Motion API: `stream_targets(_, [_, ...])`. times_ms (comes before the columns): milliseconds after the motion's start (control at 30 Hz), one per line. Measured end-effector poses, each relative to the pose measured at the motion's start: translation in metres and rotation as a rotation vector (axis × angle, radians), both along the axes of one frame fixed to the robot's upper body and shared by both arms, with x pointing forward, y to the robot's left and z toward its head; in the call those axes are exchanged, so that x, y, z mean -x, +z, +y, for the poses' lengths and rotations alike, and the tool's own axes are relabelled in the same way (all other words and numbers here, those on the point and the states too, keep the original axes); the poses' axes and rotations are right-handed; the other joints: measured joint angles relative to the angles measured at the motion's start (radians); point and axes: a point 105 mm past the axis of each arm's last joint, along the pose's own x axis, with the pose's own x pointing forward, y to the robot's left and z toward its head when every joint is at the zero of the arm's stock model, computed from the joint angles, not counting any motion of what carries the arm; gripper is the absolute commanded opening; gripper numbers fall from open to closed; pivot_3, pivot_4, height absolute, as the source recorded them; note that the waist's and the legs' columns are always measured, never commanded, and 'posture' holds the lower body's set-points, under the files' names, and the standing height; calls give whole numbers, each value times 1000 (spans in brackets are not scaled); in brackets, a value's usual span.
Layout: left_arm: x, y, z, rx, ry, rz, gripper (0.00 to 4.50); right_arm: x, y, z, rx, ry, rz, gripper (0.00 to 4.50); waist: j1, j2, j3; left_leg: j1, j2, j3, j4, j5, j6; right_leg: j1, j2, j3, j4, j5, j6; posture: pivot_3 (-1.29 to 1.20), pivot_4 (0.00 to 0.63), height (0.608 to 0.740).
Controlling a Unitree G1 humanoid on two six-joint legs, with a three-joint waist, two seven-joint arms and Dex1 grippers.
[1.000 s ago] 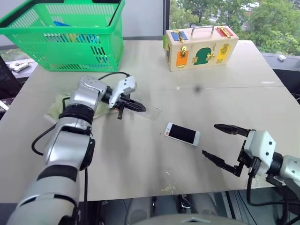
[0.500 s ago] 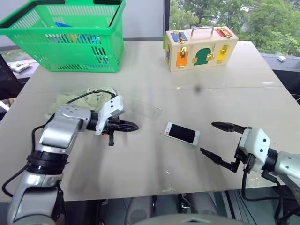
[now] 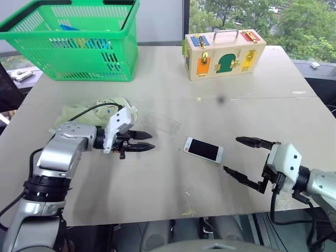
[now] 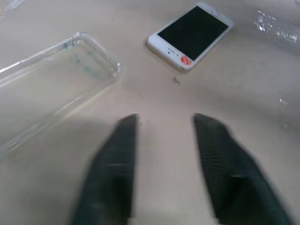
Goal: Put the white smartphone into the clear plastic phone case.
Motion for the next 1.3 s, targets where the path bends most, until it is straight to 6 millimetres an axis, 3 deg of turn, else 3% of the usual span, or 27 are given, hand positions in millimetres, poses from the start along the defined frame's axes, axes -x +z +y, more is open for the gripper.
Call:
stream_targets(33, [-6,1,2,-2,8,-21,3653,0,0,1,-4,-2,0,4500,2,0,0,0,0,0,0,0,0,0,0,0,0,0,0,0,150,740])
stream_targets(167, [-32,8,10,-86,-13,-122,3653,0,0,4,-12,6,-3,4500,9,0,0,0,-2,0,0,0,0,0,2,-1,0,0,0,0,150,740])
stream_targets(333, [-64,-4,6,-229,-101,-168,3653,-3,4,5,-6,18,-22,4500,16,-1,0,-2,-2,0,1,0,0,0,3,-1,-1,1,1,0,150,740])
stream_targets(500, [-80,-13,4,-336,-160,-172,3653,-1,4,3,-3,19,-13,4500,14,-1,0,-3,-3,1,1,0,0,-1,4,-1,-1,2,4,0,150,740])
stream_targets(767, [-87,-17,-8,-370,-226,-183,208,3,2,0,-1,2,-3,4500,22,-1,0,-1,-2,-2,1,0,1,1,3,-2,0,2,3,0,150,740])
stream_targets(1067, [-63,-20,1,-317,-266,-148,90,1,0,3,1,-24,-1,4500,-3,-1,0,-2,-1,0,1,0,0,0,1,0,-1,2,3,0,150,740])
stream_targets(1300, [-8,-25,-8,-234,-221,-64,90,-13,-11,16,33,7,22,4500,-6,0,0,-1,1,0,0,0,0,0,0,0,0,1,2,0,150,740])
